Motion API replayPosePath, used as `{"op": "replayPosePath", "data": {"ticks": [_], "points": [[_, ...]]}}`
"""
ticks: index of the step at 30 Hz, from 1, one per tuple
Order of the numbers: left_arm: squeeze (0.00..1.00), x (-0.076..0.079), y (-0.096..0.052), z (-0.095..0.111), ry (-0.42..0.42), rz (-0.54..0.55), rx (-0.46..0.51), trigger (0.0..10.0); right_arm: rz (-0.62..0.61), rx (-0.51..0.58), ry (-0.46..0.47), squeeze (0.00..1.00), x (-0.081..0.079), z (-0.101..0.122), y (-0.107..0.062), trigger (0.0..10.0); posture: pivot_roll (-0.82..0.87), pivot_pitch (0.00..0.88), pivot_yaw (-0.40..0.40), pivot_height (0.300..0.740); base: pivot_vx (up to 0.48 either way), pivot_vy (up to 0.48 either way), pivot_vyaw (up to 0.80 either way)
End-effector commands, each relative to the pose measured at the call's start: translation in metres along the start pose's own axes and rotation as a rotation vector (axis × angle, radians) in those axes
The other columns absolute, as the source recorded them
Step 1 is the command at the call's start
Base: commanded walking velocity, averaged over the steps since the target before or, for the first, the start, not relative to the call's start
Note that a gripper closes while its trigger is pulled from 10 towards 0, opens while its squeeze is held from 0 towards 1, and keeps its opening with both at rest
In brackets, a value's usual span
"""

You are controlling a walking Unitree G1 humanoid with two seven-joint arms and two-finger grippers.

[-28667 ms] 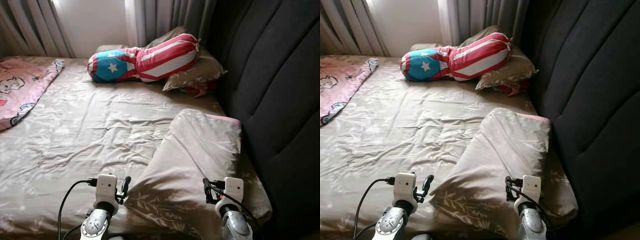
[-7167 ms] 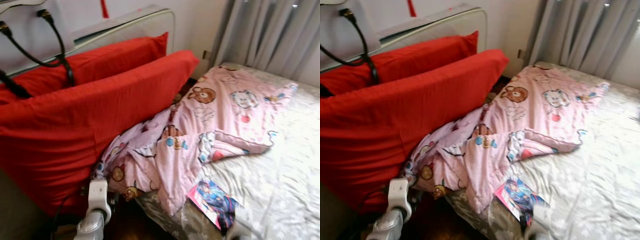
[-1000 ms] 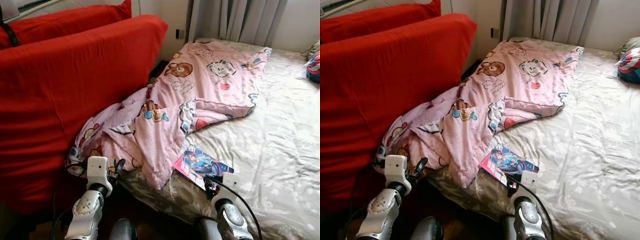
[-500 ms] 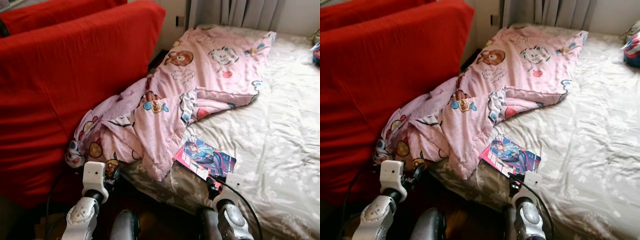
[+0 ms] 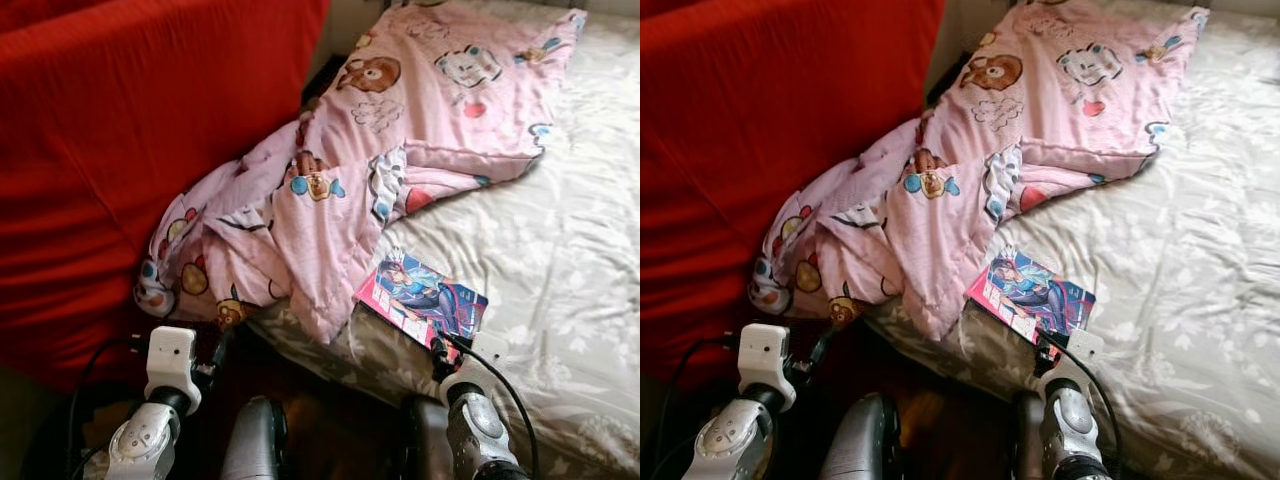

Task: Clean up the room

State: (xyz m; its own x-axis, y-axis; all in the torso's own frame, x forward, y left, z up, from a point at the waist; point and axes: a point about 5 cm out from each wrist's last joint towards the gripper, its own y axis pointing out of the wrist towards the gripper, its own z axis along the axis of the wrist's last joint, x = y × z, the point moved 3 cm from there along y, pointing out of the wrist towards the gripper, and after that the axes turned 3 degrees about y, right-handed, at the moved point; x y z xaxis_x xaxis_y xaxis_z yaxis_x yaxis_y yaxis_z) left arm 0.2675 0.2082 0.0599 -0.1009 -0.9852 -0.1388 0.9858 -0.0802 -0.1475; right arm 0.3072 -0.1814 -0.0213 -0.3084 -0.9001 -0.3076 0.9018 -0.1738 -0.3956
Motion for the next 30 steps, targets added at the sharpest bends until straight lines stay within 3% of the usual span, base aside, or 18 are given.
{"op": "replayPosePath", "data": {"ticks": [1, 9, 14, 21, 26, 30], "points": [[0.00, -0.004, -0.006, -0.003, 0.033, -0.001, -0.033, 10.0, -0.021, -0.018, 0.018, 0.00, 0.004, -0.007, -0.003, 10.0, 0.18, 0.266, 0.110, 0.590, 0.000, 0.000, 0.00], [0.00, -0.005, -0.014, -0.001, 0.059, -0.014, -0.048, 10.0, -0.008, -0.028, 0.047, 0.00, 0.002, -0.012, -0.005, 10.0, 0.19, 0.282, 0.122, 0.590, 0.000, 0.000, 0.00], [0.00, -0.003, -0.018, 0.001, 0.084, -0.033, -0.052, 10.0, 0.001, -0.054, 0.146, 0.00, 0.005, -0.017, -0.006, 10.0, 0.20, 0.292, 0.128, 0.590, 0.000, 0.000, 0.00], [0.00, -0.004, -0.024, 0.004, 0.104, -0.039, -0.053, 10.0, 0.010, -0.084, 0.419, 0.00, 0.013, -0.022, -0.007, 10.0, 0.21, 0.303, 0.137, 0.590, 0.000, 0.000, 0.00], [0.00, -0.002, -0.030, 0.005, 0.113, -0.047, -0.058, 10.0, 0.024, -0.068, 0.703, 0.00, 0.019, -0.019, -0.006, 10.0, 0.22, 0.313, 0.139, 0.590, 0.000, 0.000, 0.00], [0.00, -0.001, -0.033, 0.007, 0.123, -0.055, -0.058, 10.0, 0.061, -0.053, 0.783, 0.00, 0.019, -0.014, -0.005, 10.0, 0.23, 0.324, 0.137, 0.590, 0.000, 0.000, 0.00]]}}
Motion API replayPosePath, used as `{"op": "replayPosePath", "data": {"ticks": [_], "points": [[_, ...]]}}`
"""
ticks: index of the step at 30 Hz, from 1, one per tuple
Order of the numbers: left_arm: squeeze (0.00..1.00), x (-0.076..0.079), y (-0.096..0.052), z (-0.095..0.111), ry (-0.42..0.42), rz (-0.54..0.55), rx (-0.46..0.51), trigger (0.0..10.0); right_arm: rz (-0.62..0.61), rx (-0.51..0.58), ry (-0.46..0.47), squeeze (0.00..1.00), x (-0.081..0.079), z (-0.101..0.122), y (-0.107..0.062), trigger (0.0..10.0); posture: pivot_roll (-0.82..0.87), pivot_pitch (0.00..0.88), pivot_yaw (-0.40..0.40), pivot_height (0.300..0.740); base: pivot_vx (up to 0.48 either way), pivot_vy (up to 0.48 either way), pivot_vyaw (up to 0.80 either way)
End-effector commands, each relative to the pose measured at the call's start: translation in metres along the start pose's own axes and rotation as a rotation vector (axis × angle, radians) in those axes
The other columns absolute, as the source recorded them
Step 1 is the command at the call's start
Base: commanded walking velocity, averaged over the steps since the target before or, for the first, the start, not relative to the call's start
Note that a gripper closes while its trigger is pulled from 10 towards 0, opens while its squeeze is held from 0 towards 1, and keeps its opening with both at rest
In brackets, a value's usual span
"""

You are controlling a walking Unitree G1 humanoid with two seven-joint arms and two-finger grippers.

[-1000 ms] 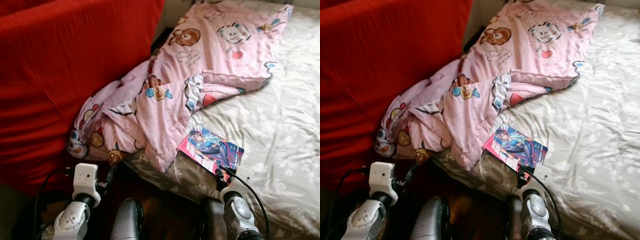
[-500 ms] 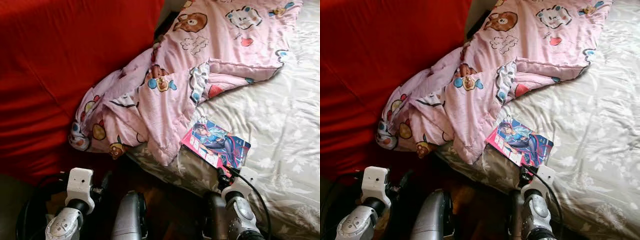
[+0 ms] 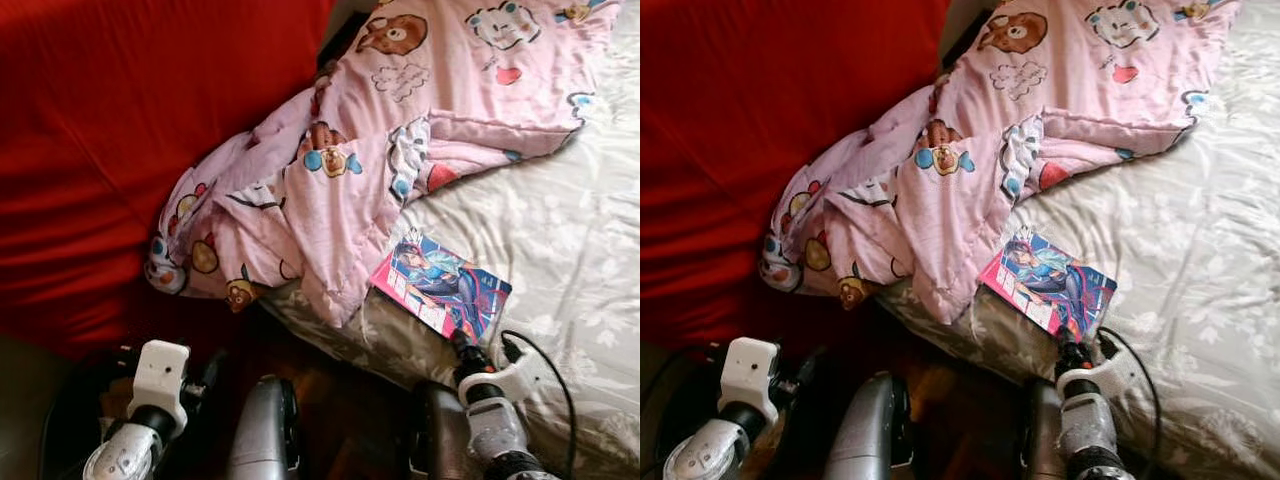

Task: Clean up the room

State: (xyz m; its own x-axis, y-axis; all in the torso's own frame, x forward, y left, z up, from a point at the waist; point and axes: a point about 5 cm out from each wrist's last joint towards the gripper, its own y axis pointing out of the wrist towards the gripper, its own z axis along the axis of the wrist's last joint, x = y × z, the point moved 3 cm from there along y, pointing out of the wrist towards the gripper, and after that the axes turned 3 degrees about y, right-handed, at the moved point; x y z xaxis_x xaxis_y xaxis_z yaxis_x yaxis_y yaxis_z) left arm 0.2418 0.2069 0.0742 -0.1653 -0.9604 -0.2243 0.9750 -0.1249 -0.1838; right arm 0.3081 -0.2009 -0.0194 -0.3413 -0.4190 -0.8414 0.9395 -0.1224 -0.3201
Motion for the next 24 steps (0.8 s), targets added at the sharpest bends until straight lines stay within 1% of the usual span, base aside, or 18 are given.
{"op": "replayPosePath", "data": {"ticks": [1, 2, 3, 4, 5, 7, 8, 9, 11, 15, 19, 20, 21, 22, 23, 24], "points": [[0.00, -0.002, -0.006, -0.004, 0.027, -0.004, -0.030, 10.0, -0.056, -0.052, 0.069, 0.00, 0.016, -0.015, -0.009, 10.0, 0.23, 0.325, 0.136, 0.590, 0.000, 0.000, 0.00], [0.00, -0.003, -0.007, -0.003, 0.027, -0.002, -0.031, 10.0, -0.051, -0.049, 0.094, 0.00, 0.015, -0.013, -0.008, 10.0, 0.23, 0.324, 0.136, 0.590, 0.000, 0.000, 0.00], [0.00, -0.003, -0.007, -0.003, 0.027, -0.002, -0.031, 10.0, -0.051, -0.049, 0.094, 0.00, 0.015, -0.013, -0.008, 10.0, 0.23, 0.324, 0.136, 0.590, 0.000, 0.000, 0.00], [0.00, -0.003, -0.008, -0.003, 0.028, -0.001, -0.030, 10.0, -0.030, -0.054, 0.123, 0.00, 0.011, -0.014, -0.006, 10.0, 0.24, 0.326, 0.136, 0.590, 0.000, 0.000, 0.00], [0.00, -0.003, -0.008, -0.003, 0.028, -0.001, -0.030, 10.0, -0.030, -0.054, 0.123, 0.00, 0.011, -0.014, -0.006, 10.0, 0.24, 0.326, 0.136, 0.590, 0.000, 0.000, 0.00], [0.00, -0.003, -0.010, -0.001, 0.034, 0.001, -0.032, 10.0, 0.028, -0.088, 0.152, 0.00, -0.001, -0.019, -0.003, 10.0, 0.24, 0.326, 0.135, 0.590, 0.000, 0.000, 0.00], [0.00, -0.003, -0.010, -0.001, 0.034, 0.001, -0.032, 10.0, 0.028, -0.088, 0.152, 0.00, -0.001, -0.019, -0.003, 10.0, 0.24, 0.326, 0.135, 0.590, 0.000, 0.000, 0.00], [0.00, -0.003, -0.011, -0.001, 0.036, 0.002, -0.031, 10.0, 0.046, -0.102, 0.154, 0.00, -0.005, -0.022, -0.002, 10.0, 0.25, 0.328, 0.135, 0.590, 0.000, 0.000, 0.00], [0.00, -0.004, -0.012, 0.000, 0.044, 0.003, -0.031, 10.0, 0.077, -0.140, 0.145, 0.00, -0.013, -0.031, -0.001, 10.0, 0.26, 0.329, 0.135, 0.590, 0.000, 0.000, 0.00], [0.00, -0.006, -0.015, 0.002, 0.052, 0.008, -0.034, 10.0, 0.109, -0.202, 0.149, 0.00, -0.023, -0.047, -0.001, 10.0, 0.27, 0.335, 0.137, 0.590, 0.000, 0.000, 0.00], [0.00, -0.006, -0.017, 0.001, 0.059, 0.008, -0.039, 10.0, 0.124, -0.213, 0.159, 0.00, -0.030, -0.052, 0.000, 10.0, 0.27, 0.338, 0.137, 0.590, 0.000, 0.000, 0.00], [0.00, -0.005, -0.017, 0.001, 0.061, 0.007, -0.040, 10.0, 0.131, -0.213, 0.159, 0.00, -0.031, -0.052, 0.000, 9.7, 0.27, 0.336, 0.135, 0.590, 0.000, 0.000, 0.00], [0.00, -0.005, -0.016, 0.001, 0.062, 0.006, -0.040, 10.0, 0.129, -0.210, 0.154, 0.00, -0.031, -0.052, 0.001, 3.8, 0.27, 0.335, 0.134, 0.590, 0.000, 0.000, 0.00], [0.00, -0.004, -0.016, 0.001, 0.062, 0.006, -0.040, 10.0, 0.128, -0.209, 0.150, 0.00, -0.031, -0.051, 0.001, 3.8, 0.27, 0.335, 0.134, 0.590, 0.000, 0.000, 0.00], [0.00, -0.004, -0.016, 0.001, 0.062, 0.006, -0.040, 10.0, 0.125, -0.206, 0.152, 0.00, -0.031, -0.051, 0.001, 0.0, 0.27, 0.334, 0.132, 0.590, 0.000, 0.000, 0.00], [0.00, -0.004, -0.015, 0.001, 0.062, 0.007, -0.039, 10.0, 0.128, -0.203, 0.157, 0.00, -0.031, -0.050, 0.001, 0.0, 0.27, 0.334, 0.132, 0.590, 0.000, 0.000, 0.00]]}}
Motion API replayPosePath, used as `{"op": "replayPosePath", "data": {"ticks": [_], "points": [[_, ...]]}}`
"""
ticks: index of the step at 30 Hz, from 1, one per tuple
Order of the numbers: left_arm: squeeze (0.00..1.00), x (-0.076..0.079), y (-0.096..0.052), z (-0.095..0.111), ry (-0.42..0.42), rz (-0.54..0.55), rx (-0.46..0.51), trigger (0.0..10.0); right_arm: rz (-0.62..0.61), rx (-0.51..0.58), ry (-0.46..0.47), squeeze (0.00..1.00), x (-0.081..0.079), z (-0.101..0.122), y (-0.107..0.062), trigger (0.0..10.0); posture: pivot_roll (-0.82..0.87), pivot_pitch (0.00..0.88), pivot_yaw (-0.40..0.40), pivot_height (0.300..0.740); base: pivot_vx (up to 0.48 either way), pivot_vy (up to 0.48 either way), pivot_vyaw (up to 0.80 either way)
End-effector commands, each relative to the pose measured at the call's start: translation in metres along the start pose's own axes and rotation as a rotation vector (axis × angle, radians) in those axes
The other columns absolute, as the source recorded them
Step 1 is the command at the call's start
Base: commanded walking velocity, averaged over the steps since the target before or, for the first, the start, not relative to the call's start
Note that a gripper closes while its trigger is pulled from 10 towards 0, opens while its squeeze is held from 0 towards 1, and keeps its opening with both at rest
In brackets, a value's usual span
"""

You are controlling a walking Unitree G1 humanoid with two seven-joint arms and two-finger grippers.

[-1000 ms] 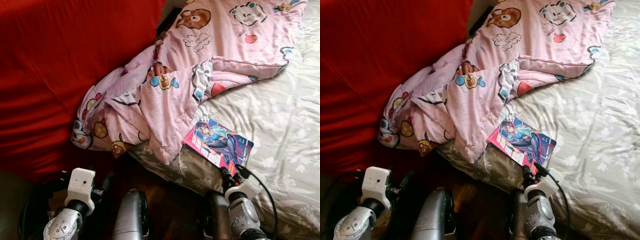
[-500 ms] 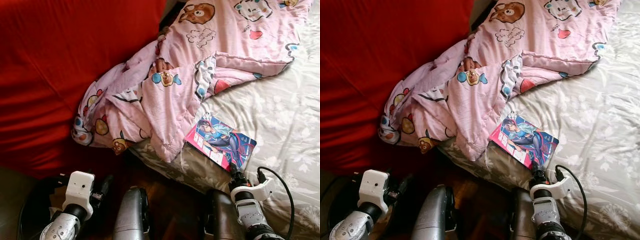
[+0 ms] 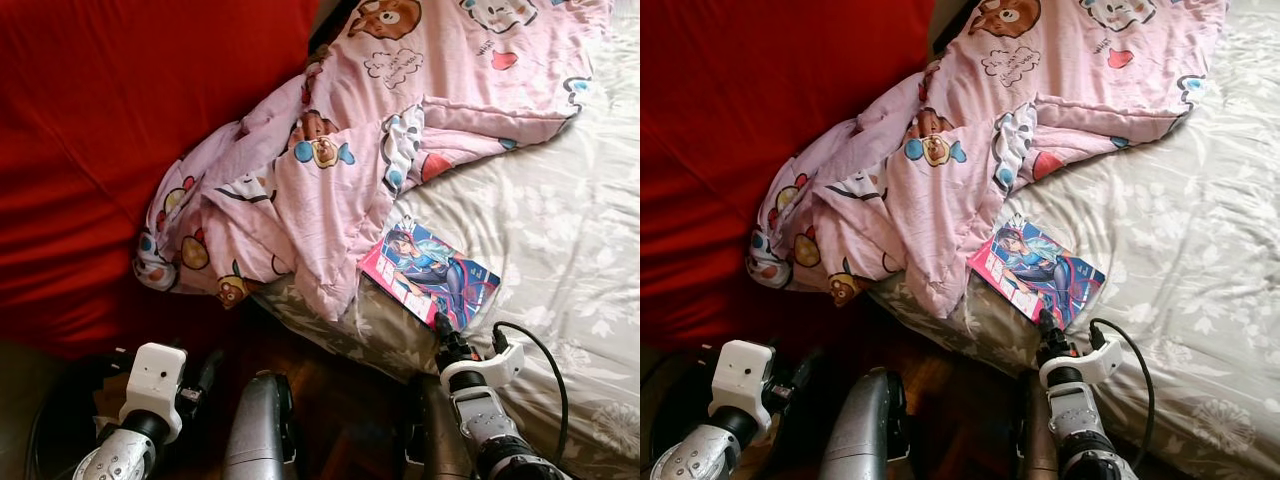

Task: Clean up the room

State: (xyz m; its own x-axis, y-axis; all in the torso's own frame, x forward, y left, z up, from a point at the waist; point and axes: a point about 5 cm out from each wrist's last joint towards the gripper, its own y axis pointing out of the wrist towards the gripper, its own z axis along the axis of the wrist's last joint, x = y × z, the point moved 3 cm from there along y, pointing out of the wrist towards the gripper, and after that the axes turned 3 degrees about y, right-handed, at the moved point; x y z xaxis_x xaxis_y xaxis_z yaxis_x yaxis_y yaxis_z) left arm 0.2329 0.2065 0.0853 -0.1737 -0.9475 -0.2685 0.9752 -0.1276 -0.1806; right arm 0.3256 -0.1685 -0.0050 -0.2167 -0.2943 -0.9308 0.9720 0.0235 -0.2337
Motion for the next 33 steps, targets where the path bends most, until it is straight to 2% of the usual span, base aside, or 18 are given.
{"op": "replayPosePath", "data": {"ticks": [1, 9, 14, 18, 20, 22, 25, 30, 33], "points": [[0.00, -0.002, -0.003, -0.009, 0.016, 0.008, -0.043, 10.0, -0.011, -0.093, 0.024, 0.00, 0.004, -0.025, -0.004, 0.0, 0.26, 0.327, 0.126, 0.590, 0.000, 0.000, 0.00], [0.00, 0.001, 0.005, -0.009, 0.017, 0.011, -0.036, 10.0, -0.029, -0.067, 0.010, 0.00, 0.009, -0.014, -0.006, 0.0, 0.25, 0.303, 0.113, 0.590, 0.000, 0.000, 0.00], [0.00, -0.001, 0.015, -0.010, 0.021, 0.024, -0.029, 10.0, -0.020, -0.042, 0.010, 0.00, 0.004, -0.007, -0.001, 0.0, 0.24, 0.272, 0.104, 0.590, 0.000, 0.000, 0.00], [0.00, -0.002, 0.027, -0.014, 0.030, 0.041, -0.026, 10.0, 0.036, 0.010, 0.011, 0.00, -0.009, 0.003, 0.004, 0.0, 0.21, 0.215, 0.095, 0.590, 0.000, 0.000, 0.00], [0.00, -0.003, 0.028, -0.015, 0.030, 0.044, -0.026, 10.0, 0.049, 0.022, 0.017, 0.00, -0.011, 0.006, 0.005, 0.0, 0.21, 0.215, 0.095, 0.590, 0.000, 0.000, 0.00], [0.00, -0.002, 0.040, -0.018, 0.025, 0.054, -0.027, 10.0, 0.111, 0.072, 0.024, 0.00, -0.022, 0.016, 0.009, 0.0, 0.17, 0.160, 0.081, 0.590, 0.000, 0.000, 0.00], [0.00, 0.000, 0.051, -0.021, 0.021, 0.060, -0.025, 10.0, 0.190, 0.107, 0.031, 0.00, -0.034, 0.022, 0.011, 0.0, 0.15, 0.121, 0.071, 0.590, 0.000, 0.000, 0.00], [0.00, 0.004, 0.065, -0.024, 0.006, 0.072, -0.022, 10.0, 0.287, 0.150, 0.001, 0.00, -0.048, 0.027, 0.009, 0.0, 0.09, 0.063, 0.050, 0.590, 0.000, 0.000, 0.00], [0.00, 0.006, 0.072, -0.026, -0.004, 0.077, -0.024, 10.0, 0.303, 0.239, -0.079, 0.00, -0.054, 0.038, 0.002, 0.0, 0.07, 0.040, 0.043, 0.590, 0.000, 0.000, 0.00]]}}
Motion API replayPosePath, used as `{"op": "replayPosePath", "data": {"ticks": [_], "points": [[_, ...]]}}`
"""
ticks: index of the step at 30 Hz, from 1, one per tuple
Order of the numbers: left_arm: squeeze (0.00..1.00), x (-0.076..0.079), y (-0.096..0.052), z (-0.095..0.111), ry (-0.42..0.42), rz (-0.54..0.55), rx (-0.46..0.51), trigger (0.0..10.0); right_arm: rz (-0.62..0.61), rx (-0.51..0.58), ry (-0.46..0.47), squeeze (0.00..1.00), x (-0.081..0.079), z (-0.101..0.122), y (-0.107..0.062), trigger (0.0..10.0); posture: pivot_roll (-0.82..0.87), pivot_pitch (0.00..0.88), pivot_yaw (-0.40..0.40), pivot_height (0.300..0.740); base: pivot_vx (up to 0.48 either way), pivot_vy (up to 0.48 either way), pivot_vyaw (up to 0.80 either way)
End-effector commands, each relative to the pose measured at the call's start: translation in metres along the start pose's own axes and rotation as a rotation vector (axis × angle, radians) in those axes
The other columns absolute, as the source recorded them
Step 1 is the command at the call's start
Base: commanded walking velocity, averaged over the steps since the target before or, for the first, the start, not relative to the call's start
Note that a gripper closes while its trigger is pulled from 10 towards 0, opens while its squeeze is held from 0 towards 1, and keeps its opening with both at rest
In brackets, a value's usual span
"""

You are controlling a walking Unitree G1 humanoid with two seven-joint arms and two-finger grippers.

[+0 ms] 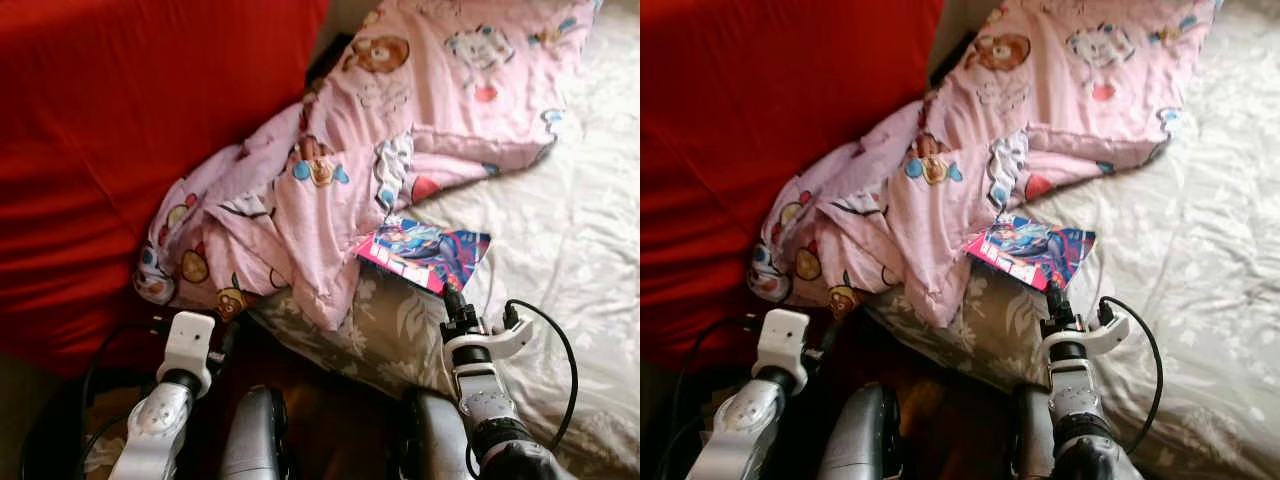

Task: Clean up the room

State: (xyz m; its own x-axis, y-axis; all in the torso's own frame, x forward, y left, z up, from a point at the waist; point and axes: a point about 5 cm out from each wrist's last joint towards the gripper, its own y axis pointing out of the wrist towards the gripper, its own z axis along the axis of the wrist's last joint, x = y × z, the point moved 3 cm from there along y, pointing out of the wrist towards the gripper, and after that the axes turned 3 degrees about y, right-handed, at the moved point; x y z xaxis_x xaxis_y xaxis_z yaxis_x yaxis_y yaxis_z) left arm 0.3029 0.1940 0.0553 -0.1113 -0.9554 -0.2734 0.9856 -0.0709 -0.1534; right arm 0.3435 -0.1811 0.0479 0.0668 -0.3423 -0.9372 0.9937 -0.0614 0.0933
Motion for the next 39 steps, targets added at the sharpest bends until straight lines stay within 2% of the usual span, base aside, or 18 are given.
{"op": "replayPosePath", "data": {"ticks": [1, 4, 5, 6, 7, 8, 9, 11, 15, 18, 25, 26, 30, 34, 36, 39], "points": [[0.00, -0.001, -0.001, -0.012, 0.000, 0.016, -0.034, 10.0, 0.016, 0.070, -0.065, 0.00, -0.006, 0.014, -0.001, 0.0, 0.05, 0.025, 0.037, 0.590, 0.000, 0.000, 0.00], [0.00, 0.002, 0.005, -0.013, -0.007, 0.017, -0.035, 10.0, -0.003, 0.114, -0.132, 0.00, -0.007, 0.024, -0.004, 0.0, 0.04, 0.009, 0.029, 0.590, 0.000, 0.000, 0.00], [0.00, 0.004, 0.009, -0.015, -0.019, 0.023, -0.036, 10.0, -0.047, 0.135, -0.299, 0.00, -0.007, 0.033, -0.008, 3.2, 0.02, 0.000, 0.022, 0.590, 0.000, 0.000, 0.00], [0.00, 0.004, 0.009, -0.015, -0.019, 0.023, -0.036, 10.0, -0.047, 0.135, -0.299, 0.00, -0.007, 0.033, -0.008, 3.2, 0.02, 0.000, 0.022, 0.590, 0.000, 0.000, 0.00], [0.00, 0.004, 0.011, -0.017, -0.034, 0.029, -0.041, 10.0, -0.081, 0.145, -0.419, 0.00, -0.007, 0.038, -0.010, 10.0, 0.01, 0.000, 0.018, 0.590, 0.000, 0.000, 0.00], [0.00, 0.006, 0.013, -0.022, -0.059, 0.037, -0.060, 10.0, -0.088, 0.101, -0.541, 0.00, -0.007, 0.036, -0.011, 10.0, -0.01, 0.000, 0.009, 0.590, 0.000, 0.000, 0.00], [0.00, 0.006, 0.013, -0.022, -0.059, 0.037, -0.060, 10.0, -0.088, 0.101, -0.541, 0.00, -0.007, 0.036, -0.011, 10.0, -0.01, 0.000, 0.009, 0.590, 0.000, 0.000, 0.00], [0.00, 0.010, 0.013, -0.031, -0.129, 0.054, -0.093, 10.0, -0.075, 0.020, -0.660, 0.00, -0.003, 0.029, -0.015, 10.0, -0.01, 0.000, -0.004, 0.590, 0.000, 0.000, 0.00], [0.00, 0.010, 0.012, -0.042, -0.174, 0.078, -0.130, 10.0, -0.099, -0.030, -0.736, 0.00, 0.001, 0.026, -0.017, 10.0, -0.01, 0.000, -0.009, 0.600, 0.000, 0.000, 0.00], [0.00, 0.010, 0.005, -0.064, -0.237, 0.114, -0.218, 10.0, -0.106, -0.130, -0.836, 0.00, 0.010, 0.011, -0.019, 10.0, -0.01, 0.000, -0.019, 0.625, 0.000, 0.000, 0.00], [0.00, 0.016, -0.002, -0.084, -0.284, 0.118, -0.316, 10.0, -0.166, -0.189, -0.858, 0.00, 0.022, -0.003, -0.025, 10.0, -0.01, 0.000, -0.032, 0.655, 0.000, 0.000, 0.00], [0.00, 0.020, -0.006, -0.092, -0.281, 0.109, -0.351, 10.0, -0.167, -0.199, -0.850, 0.00, 0.023, -0.011, -0.029, 10.0, -0.01, 0.000, -0.033, 0.665, 0.000, 0.000, 0.00], [0.00, 0.022, -0.012, -0.101, -0.268, 0.104, -0.393, 10.0, -0.155, -0.215, -0.878, 0.00, 0.023, -0.018, -0.033, 10.0, -0.02, 0.000, -0.035, 0.690, 0.000, 0.000, 0.00], [0.00, 0.021, -0.018, -0.111, -0.273, 0.107, -0.448, 10.0, -0.156, -0.218, -0.899, 0.00, 0.024, -0.017, -0.034, 10.0, -0.02, 0.000, -0.045, 0.710, 0.000, 0.000, 0.00], [0.00, 0.027, -0.023, -0.119, -0.269, 0.089, -0.500, 10.0, -0.155, -0.216, -0.913, 0.00, 0.023, -0.016, -0.033, 10.0, -0.02, 0.000, -0.058, 0.730, 0.000, 0.000, 0.00], [0.00, 0.031, -0.026, -0.122, -0.273, 0.087, -0.520, 10.0, -0.154, -0.212, -0.922, 0.00, 0.023, -0.014, -0.032, 10.0, -0.02, 0.000, -0.063, 0.740, 0.000, 0.000, 0.00]]}}
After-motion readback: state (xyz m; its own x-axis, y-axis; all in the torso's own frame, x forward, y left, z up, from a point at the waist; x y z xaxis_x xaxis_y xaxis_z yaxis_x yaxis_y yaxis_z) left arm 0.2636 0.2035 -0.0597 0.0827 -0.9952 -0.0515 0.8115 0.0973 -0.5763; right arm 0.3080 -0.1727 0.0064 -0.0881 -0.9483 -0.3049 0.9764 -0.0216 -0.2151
